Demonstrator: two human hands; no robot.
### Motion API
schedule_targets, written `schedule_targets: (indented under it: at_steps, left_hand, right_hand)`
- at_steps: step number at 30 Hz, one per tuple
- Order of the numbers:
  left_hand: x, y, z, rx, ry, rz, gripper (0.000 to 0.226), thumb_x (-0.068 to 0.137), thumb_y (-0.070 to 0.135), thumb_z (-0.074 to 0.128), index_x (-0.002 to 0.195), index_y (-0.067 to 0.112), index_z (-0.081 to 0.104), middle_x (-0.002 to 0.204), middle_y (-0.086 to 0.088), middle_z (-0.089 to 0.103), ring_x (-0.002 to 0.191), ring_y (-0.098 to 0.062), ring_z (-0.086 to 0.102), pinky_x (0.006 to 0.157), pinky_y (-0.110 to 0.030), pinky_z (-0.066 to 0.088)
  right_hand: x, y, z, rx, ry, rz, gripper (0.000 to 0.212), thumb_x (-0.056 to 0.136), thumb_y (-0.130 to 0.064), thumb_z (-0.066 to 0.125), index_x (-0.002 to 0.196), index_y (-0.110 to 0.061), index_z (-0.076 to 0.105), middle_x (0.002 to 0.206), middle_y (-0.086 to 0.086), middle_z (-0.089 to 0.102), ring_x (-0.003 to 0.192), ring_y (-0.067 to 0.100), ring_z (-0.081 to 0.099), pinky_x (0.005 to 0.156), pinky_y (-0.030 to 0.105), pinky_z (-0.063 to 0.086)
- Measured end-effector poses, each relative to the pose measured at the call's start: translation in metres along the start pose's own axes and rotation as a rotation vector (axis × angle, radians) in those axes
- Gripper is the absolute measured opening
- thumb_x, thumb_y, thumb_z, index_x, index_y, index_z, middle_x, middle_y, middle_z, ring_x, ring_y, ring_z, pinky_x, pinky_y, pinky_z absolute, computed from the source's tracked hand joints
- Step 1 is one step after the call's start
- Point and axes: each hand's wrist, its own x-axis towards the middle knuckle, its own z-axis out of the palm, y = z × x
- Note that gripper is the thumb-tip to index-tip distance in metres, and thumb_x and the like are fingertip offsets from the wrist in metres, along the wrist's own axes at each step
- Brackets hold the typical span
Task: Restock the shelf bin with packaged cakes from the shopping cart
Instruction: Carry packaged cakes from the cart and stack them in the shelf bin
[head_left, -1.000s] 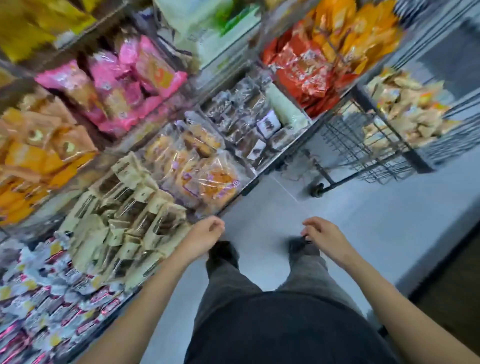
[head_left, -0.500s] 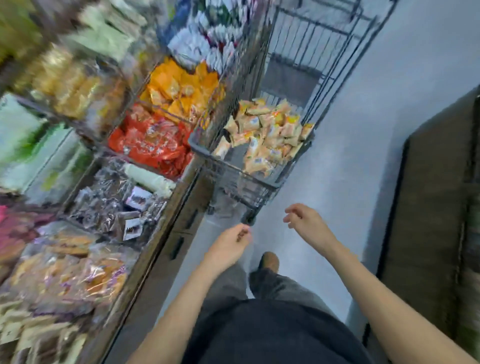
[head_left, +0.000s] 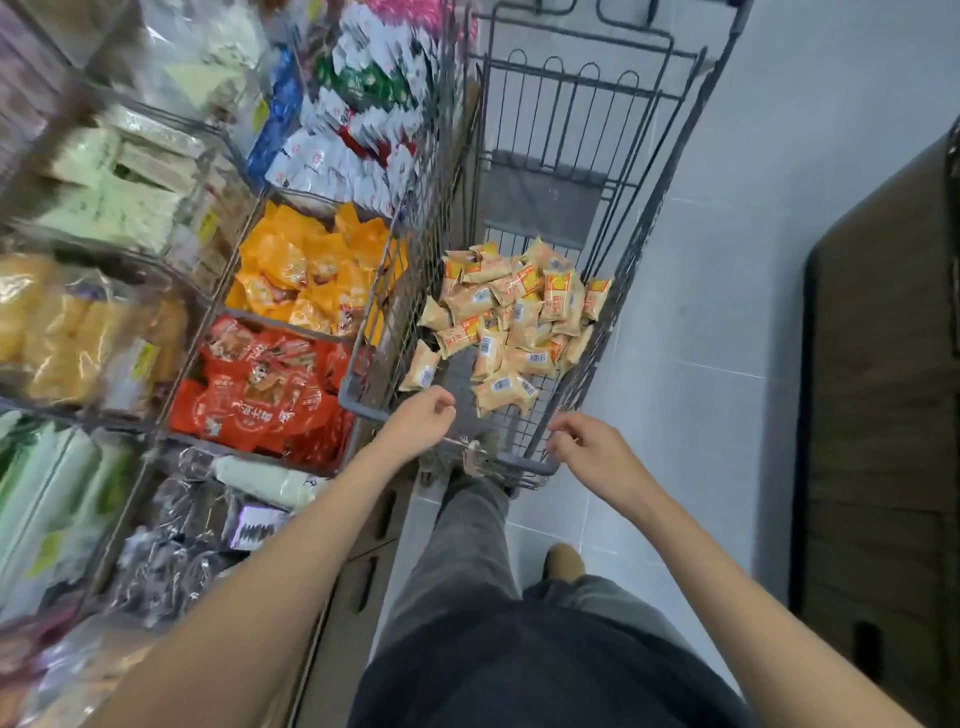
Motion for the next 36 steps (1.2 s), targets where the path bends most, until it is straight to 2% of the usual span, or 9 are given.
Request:
schedule_targets:
  at_steps: [3, 5, 8, 14, 20, 25, 32, 34, 36]
  left_hand:
    - [0.065, -0.012, -0.015, 0.05, -0.059, -0.062, 0.009, 0.097, 0.021, 0.042, 0.104, 0.019, 0.048, 0.088, 0.004, 0.049, 0.073, -0.01, 0.048, 0.062, -0.026, 0.037]
    - [0.107, -0.022, -0.019, 0.082, -0.104, -0.109, 0.02, 0.096, 0.018, 0.043, 0.113, 0.008, 0.048, 0.1, -0.008, 0.055, 0.077, -0.017, 0.054, 0.061, -0.028, 0.037]
    - [0.168, -0.038, -0.016, 0.125, -0.128, -0.215, 0.042, 0.094, 0.017, 0.044, 0.134, 0.003, 0.038, 0.132, -0.016, 0.044, 0.107, -0.031, 0.054, 0.074, -0.034, 0.042]
    - [0.268, -0.066, 0.017, 0.269, -0.038, -0.114, 0.053, 0.09, 0.009, 0.05, 0.139, 0.004, 0.031, 0.144, -0.014, 0.03, 0.132, -0.031, 0.029, 0.104, -0.04, 0.031]
    - [0.318, -0.083, 0.041, 0.46, 0.1, 0.025, 0.052, 0.09, 0.018, 0.053, 0.136, 0.001, 0.035, 0.137, -0.016, 0.039, 0.128, -0.031, 0.033, 0.101, -0.04, 0.034]
    - [0.318, -0.079, 0.053, 0.456, 0.118, -0.11, 0.051, 0.088, 0.036, 0.057, 0.126, 0.004, 0.046, 0.129, -0.017, 0.046, 0.119, -0.034, 0.04, 0.095, -0.045, 0.037]
    - [0.266, -0.045, 0.039, -0.049, 0.087, -0.31, 0.023, 0.086, 0.039, 0.059, 0.097, 0.023, 0.047, 0.101, -0.001, 0.062, 0.086, -0.024, 0.059, 0.07, -0.035, 0.047]
    - [0.231, -0.031, 0.033, -0.257, 0.048, -0.182, 0.018, 0.086, 0.037, 0.062, 0.096, 0.028, 0.05, 0.097, 0.007, 0.061, 0.086, -0.014, 0.059, 0.073, -0.035, 0.05]
    - [0.202, -0.023, 0.027, -0.424, -0.046, -0.034, 0.016, 0.086, 0.028, 0.065, 0.098, 0.031, 0.055, 0.095, 0.015, 0.061, 0.089, -0.001, 0.058, 0.076, -0.021, 0.048]
  right_hand:
    - [0.04, -0.016, 0.005, 0.0, -0.008, 0.077, 0.017, 0.093, -0.015, 0.041, 0.095, -0.023, 0.056, 0.089, 0.002, 0.066, 0.083, 0.02, 0.062, 0.078, 0.036, 0.049]
    - [0.072, -0.021, 0.011, 0.01, -0.01, 0.15, 0.017, 0.093, -0.014, 0.041, 0.094, -0.021, 0.056, 0.091, 0.008, 0.067, 0.085, 0.025, 0.062, 0.08, 0.038, 0.049]
    - [0.12, -0.018, 0.024, 0.004, -0.031, 0.256, 0.018, 0.094, -0.016, 0.04, 0.097, -0.025, 0.055, 0.089, 0.001, 0.065, 0.083, 0.021, 0.062, 0.079, 0.035, 0.048]
    - [0.198, 0.021, 0.049, -0.014, -0.044, 0.409, 0.016, 0.096, -0.025, 0.038, 0.09, -0.033, 0.051, 0.083, -0.009, 0.062, 0.074, 0.01, 0.059, 0.062, 0.027, 0.043]
    - [0.234, 0.046, 0.064, 0.067, -0.033, 0.509, 0.022, 0.096, -0.026, 0.039, 0.08, -0.033, 0.052, 0.077, -0.004, 0.062, 0.07, 0.015, 0.057, 0.062, 0.031, 0.041]
    - [0.244, 0.05, 0.063, 0.109, -0.031, 0.537, 0.022, 0.094, -0.024, 0.039, 0.08, -0.032, 0.053, 0.089, 0.002, 0.066, 0.087, 0.022, 0.062, 0.08, 0.04, 0.048]
    - [0.237, 0.043, 0.058, 0.221, 0.015, 0.557, 0.019, 0.095, -0.026, 0.04, 0.088, -0.028, 0.057, 0.097, 0.003, 0.067, 0.091, 0.023, 0.063, 0.081, 0.036, 0.048]
    - [0.231, 0.041, 0.056, 0.27, 0.044, 0.576, 0.021, 0.096, -0.031, 0.042, 0.11, -0.025, 0.056, 0.111, -0.001, 0.062, 0.097, 0.021, 0.061, 0.086, 0.037, 0.047]
    - [0.228, 0.037, 0.056, 0.37, 0.119, 0.613, 0.051, 0.094, -0.043, 0.047, 0.14, -0.024, 0.035, 0.131, -0.006, 0.049, 0.114, 0.019, 0.054, 0.098, 0.039, 0.044]
